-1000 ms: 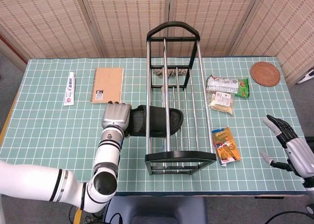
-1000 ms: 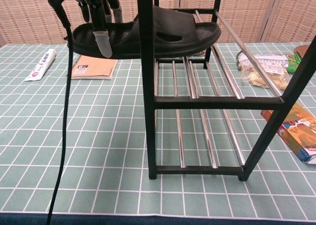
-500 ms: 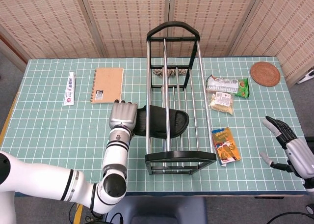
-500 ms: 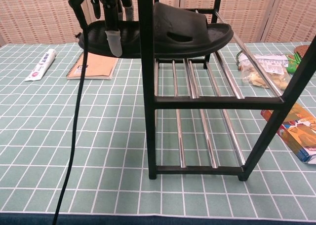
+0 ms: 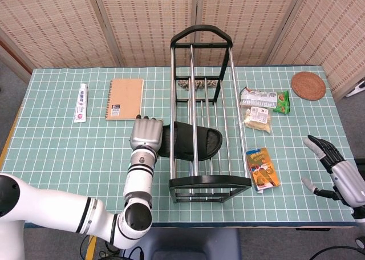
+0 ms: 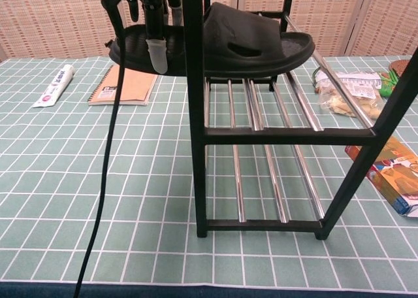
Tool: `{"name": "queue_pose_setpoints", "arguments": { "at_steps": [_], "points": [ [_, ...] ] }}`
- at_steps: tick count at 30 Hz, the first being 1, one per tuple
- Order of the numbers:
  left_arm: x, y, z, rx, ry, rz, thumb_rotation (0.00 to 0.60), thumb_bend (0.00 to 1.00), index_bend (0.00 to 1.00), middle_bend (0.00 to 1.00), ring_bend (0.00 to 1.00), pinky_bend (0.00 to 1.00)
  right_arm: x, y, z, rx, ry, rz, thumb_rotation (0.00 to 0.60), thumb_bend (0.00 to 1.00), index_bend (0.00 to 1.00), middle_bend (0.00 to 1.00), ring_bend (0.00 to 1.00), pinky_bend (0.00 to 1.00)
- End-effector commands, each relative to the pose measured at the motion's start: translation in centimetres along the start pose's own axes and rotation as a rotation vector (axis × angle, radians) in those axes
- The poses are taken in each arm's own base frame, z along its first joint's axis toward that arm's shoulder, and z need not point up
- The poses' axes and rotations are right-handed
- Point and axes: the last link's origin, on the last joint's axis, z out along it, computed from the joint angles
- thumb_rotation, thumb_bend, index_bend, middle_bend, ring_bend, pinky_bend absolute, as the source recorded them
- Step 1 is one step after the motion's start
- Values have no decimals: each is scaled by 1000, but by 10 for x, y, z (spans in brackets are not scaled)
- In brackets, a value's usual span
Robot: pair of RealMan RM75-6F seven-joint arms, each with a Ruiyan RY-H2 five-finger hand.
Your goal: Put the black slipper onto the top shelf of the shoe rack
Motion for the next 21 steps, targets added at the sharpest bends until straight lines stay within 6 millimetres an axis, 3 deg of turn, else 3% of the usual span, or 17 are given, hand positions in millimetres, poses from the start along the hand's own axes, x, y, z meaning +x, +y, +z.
{"name": "queue_pose_setpoints", "arguments": {
  "at_steps": [1,13,21],
  "points": [
    [0,2,0,-2,2,4,600,154,414,309,186,140,0,0,0,0,-1,1,600,339,0,0,0,0],
    [2,6,-3,-7,18,14,600,154,303,304,167,140,-1,0,1,2,-3,1,600,339,0,0,0,0],
    [3,6,-7,-16,17,14,600,154,220,230,128,140,-1,-1,0,1,-3,-1,600,339,0,0,0,0]
  ]
}}
